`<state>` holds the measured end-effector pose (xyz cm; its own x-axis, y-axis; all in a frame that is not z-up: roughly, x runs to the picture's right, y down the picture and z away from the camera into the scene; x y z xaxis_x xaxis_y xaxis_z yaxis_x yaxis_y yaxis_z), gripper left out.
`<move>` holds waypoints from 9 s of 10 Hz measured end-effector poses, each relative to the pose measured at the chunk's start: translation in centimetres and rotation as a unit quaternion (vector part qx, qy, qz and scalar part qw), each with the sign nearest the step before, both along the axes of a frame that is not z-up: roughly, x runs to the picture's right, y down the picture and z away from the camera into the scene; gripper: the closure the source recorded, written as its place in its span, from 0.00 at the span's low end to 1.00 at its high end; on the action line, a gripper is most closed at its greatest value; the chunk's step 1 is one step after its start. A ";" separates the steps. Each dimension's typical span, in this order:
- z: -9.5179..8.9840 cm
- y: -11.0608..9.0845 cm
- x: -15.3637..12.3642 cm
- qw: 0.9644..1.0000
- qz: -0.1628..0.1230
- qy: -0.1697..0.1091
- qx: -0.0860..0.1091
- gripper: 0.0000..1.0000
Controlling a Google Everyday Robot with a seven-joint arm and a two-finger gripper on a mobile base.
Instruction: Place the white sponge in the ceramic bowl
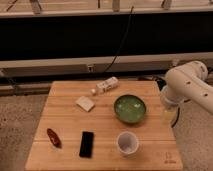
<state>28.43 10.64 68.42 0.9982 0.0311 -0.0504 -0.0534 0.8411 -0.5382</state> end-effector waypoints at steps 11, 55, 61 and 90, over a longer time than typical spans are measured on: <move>0.0 0.0 0.0 1.000 0.000 0.000 0.000 0.20; 14.1 -4.3 -33.6 0.966 -0.227 -0.121 -0.037 0.20; 16.1 -3.9 -36.0 0.956 -0.254 -0.141 -0.041 0.20; 21.0 -2.0 -39.9 0.906 -0.340 -0.241 -0.071 0.20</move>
